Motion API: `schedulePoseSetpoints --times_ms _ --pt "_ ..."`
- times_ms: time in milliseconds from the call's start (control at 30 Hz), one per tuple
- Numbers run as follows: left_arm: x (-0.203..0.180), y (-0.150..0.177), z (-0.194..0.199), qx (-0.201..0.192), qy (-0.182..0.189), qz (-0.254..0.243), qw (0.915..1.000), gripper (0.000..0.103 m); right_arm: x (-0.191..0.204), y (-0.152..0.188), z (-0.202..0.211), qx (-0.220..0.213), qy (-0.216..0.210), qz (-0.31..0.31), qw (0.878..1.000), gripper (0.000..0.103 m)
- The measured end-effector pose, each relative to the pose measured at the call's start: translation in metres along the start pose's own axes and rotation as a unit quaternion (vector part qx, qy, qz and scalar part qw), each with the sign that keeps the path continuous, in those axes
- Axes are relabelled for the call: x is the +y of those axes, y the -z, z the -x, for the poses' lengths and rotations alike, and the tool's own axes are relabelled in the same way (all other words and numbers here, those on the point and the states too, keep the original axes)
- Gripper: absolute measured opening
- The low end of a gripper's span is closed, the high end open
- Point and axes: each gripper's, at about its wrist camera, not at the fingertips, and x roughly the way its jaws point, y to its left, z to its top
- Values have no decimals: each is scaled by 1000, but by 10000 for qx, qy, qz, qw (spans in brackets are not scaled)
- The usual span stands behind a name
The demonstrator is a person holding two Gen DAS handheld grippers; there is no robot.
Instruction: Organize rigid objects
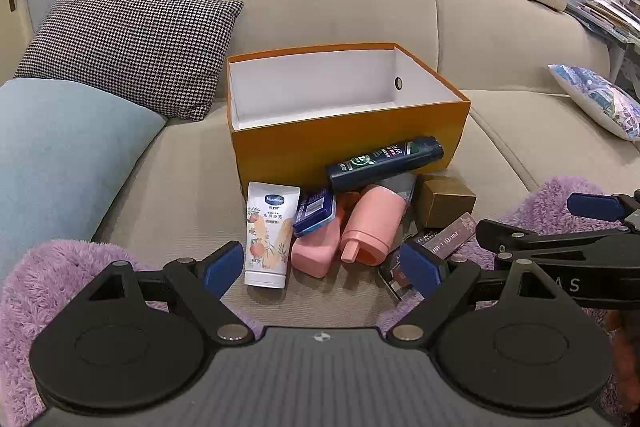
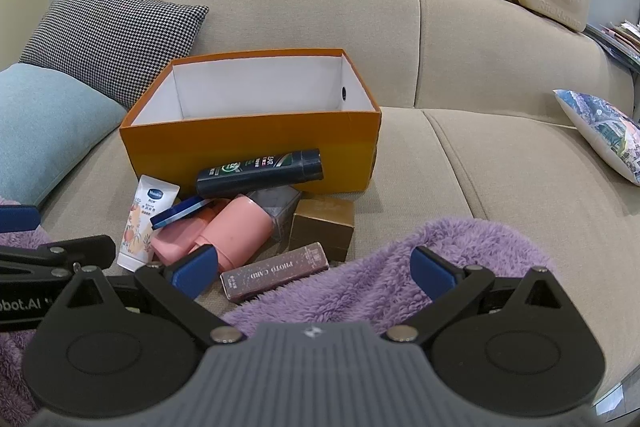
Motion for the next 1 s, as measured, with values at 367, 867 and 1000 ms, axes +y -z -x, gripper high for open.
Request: schedulePoseSetpoints --times_ms 367,867,1000 --pt "5 1 -15 265 338 149 9990 79 6 6 -11 -21 -121 141 9998 96" --pt "26 -3 -62 856 818 603 9911 38 28 -3 -57 557 -848 419 9940 55" --pt "39 -12 -74 870 704 782 9906 38 32 -13 -74 613 -865 436 9934 55"
